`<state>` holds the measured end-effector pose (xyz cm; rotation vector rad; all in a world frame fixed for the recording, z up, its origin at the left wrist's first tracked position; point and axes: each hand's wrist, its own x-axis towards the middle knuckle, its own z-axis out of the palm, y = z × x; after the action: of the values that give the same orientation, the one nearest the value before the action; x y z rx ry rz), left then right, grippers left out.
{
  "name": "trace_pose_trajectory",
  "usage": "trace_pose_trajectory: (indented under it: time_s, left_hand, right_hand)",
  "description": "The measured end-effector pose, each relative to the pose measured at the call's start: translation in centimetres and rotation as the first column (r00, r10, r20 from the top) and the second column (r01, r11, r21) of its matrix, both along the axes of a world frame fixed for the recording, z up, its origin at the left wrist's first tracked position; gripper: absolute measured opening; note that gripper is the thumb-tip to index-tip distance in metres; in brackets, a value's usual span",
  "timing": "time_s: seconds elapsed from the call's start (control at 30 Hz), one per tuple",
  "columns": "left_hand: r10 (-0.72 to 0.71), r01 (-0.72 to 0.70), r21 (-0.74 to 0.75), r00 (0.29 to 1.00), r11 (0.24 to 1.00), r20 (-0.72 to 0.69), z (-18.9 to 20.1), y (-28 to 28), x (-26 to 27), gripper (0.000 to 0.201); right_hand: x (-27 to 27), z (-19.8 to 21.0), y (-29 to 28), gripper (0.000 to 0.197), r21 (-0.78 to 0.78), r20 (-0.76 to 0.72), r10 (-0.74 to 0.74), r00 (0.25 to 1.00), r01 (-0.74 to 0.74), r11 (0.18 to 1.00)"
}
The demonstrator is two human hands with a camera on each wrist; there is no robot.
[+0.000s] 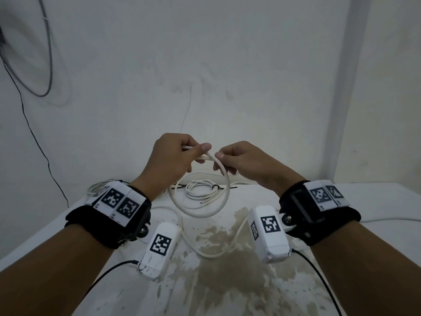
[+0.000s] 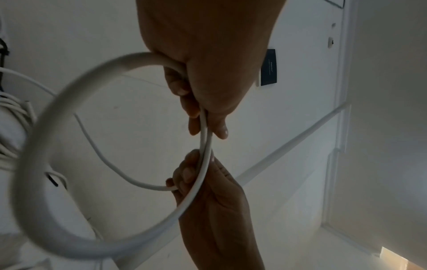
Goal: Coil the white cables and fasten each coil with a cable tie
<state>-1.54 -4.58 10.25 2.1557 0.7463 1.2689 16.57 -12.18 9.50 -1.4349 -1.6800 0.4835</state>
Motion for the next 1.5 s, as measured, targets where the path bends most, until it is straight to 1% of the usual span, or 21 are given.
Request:
trace_pose_trajectory:
  time_s: [0.07, 0.17, 0.3, 0.43, 0.57, 0.8, 0.83, 0.9, 0.97, 1.03, 1.07, 1.1, 1.13, 1.17, 1.2, 1.23, 1.27, 1.3, 1.37, 1.43, 1.5]
  left_hand:
    - [-0.022, 0.022, -0.009, 1.000, 1.000, -0.013, 0.1, -0.1, 0.2, 0.025]
    - [-0.031, 0.032, 0.036, 0.999, 0.999, -0.024, 0.3, -0.3, 0.2, 0.024]
    - [-0.028, 0.030, 0.107, 0.999, 0.994, -0.015, 0.6, -0.4, 0.2, 0.021]
    - [-0.010, 0.009, 0.195, 1.000, 0.981, 0.008, 0.8, -0.4, 0.3, 0.018]
    - [-0.025, 0.022, 0.203, 1.000, 0.979, 0.013, 0.8, -0.3, 0.3, 0.017]
    - [-0.079, 0.076, 0.115, 0.997, 0.990, 0.020, 0.1, 0.1, 0.5, 0.016]
    - [-0.055, 0.055, 0.114, 0.998, 0.992, -0.002, 0.1, 0.0, 0.5, 0.017]
    - [0.093, -0.084, 0.158, 0.994, 0.984, -0.054, 0.1, 0.0, 0.5, 0.027]
    - [0.276, -0.272, 0.147, 0.961, 0.951, -0.012, 0.2, 0.1, 0.3, 0.033]
    - [0.384, -0.384, 0.051, 0.923, 0.922, 0.010, 0.3, -0.3, 0.0, 0.033]
    - [0.363, -0.367, -0.060, 0.930, 0.928, -0.063, 0.0, -0.6, 0.0, 0.039]
    - [0.257, -0.293, -0.239, 0.951, 0.926, -0.172, -0.5, -1.4, 0.2, 0.046]
    - [0.060, -0.177, -0.471, 0.966, 0.864, -0.252, -1.3, -2.5, 0.6, 0.051]
    - [-0.156, -0.047, -0.688, 0.961, 0.724, -0.230, -2.1, -3.7, 1.1, 0.056]
    - [-0.304, 0.089, -0.830, 0.947, 0.551, -0.100, -2.6, -4.5, 1.8, 0.061]
    - [-0.344, 0.228, -0.890, 0.935, 0.395, 0.086, -3.0, -4.8, 2.7, 0.064]
    - [-0.297, 0.356, -0.889, 0.916, 0.288, 0.271, -3.2, -4.6, 3.6, 0.061]
    - [-0.200, 0.459, -0.859, 0.885, 0.225, 0.420, -3.0, -4.1, 4.5, 0.056]
    - [0.059, 0.610, -0.772, 0.776, 0.177, 0.627, -2.0, -3.3, 6.4, 0.044]
    - [0.242, 0.646, -0.726, 0.685, 0.236, 0.688, -0.7, -3.5, 7.9, 0.029]
    - [0.308, 0.589, -0.739, 0.673, 0.327, 0.673, -0.1, -4.4, 9.0, 0.020]
  right_hand:
    - [-0.3, 0.0, 0.1, 0.036, 0.016, -0.020, -0.010, 1.000, 0.011, 1.000]
    - [-0.5, -0.1, 0.0, 0.045, 0.019, -0.125, -0.001, 0.992, 0.003, 1.000]
    - [-0.9, -0.3, -0.2, 0.047, -0.024, -0.197, 0.083, 0.977, -0.090, 0.996]
    - [-0.9, -0.3, -0.4, 0.046, -0.097, -0.426, 0.185, 0.886, -0.248, 0.964]
    - [-0.9, -0.1, -0.5, 0.037, -0.129, -0.574, 0.197, 0.795, -0.326, 0.937]
    - [-0.9, -0.4, -0.3, 0.032, -0.176, -0.613, 0.170, 0.772, -0.343, 0.922]
    - [-1.0, -0.4, -0.3, 0.033, -0.174, -0.610, 0.161, 0.776, -0.330, 0.928]
    - [-1.2, -0.4, -0.2, 0.034, -0.141, -0.631, 0.123, 0.766, -0.269, 0.953]
    - [-1.1, -0.2, -0.1, 0.035, -0.064, -0.718, 0.063, 0.694, -0.156, 0.986]
    - [-0.6, 0.2, 0.2, 0.035, 0.026, -0.831, 0.045, 0.555, -0.042, 0.999]
    - [-0.4, 0.5, 0.3, 0.036, 0.070, -0.882, 0.060, 0.468, 0.002, 0.998]
    - [-0.3, 0.7, 0.4, 0.037, 0.107, -0.920, 0.083, 0.384, 0.041, 0.993]
    - [-0.3, 1.0, 0.5, 0.038, 0.137, -0.944, 0.107, 0.311, 0.077, 0.987]
    - [-0.4, 1.2, 0.6, 0.039, 0.160, -0.959, 0.129, 0.253, 0.107, 0.981]
    - [-0.6, 1.4, 0.5, 0.039, 0.175, -0.967, 0.146, 0.209, 0.129, 0.976]
    - [-1.0, 1.5, 0.4, 0.040, 0.184, -0.971, 0.157, 0.179, 0.146, 0.972]
    - [-1.2, 1.4, 0.2, 0.040, 0.186, -0.974, 0.159, 0.163, 0.165, 0.969]
    - [-1.4, 1.2, -0.1, 0.040, 0.182, -0.975, 0.152, 0.160, 0.192, 0.964]
    - [-1.3, 0.5, -0.8, 0.039, 0.161, -0.979, 0.117, 0.168, 0.273, 0.949]
    - [-0.2, 0.1, -1.7, 0.038, 0.132, -0.986, 0.083, 0.142, 0.382, 0.915]
    - [2.0, 0.4, -2.9, 0.037, 0.097, -0.995, 0.081, 0.053, 0.495, 0.864]
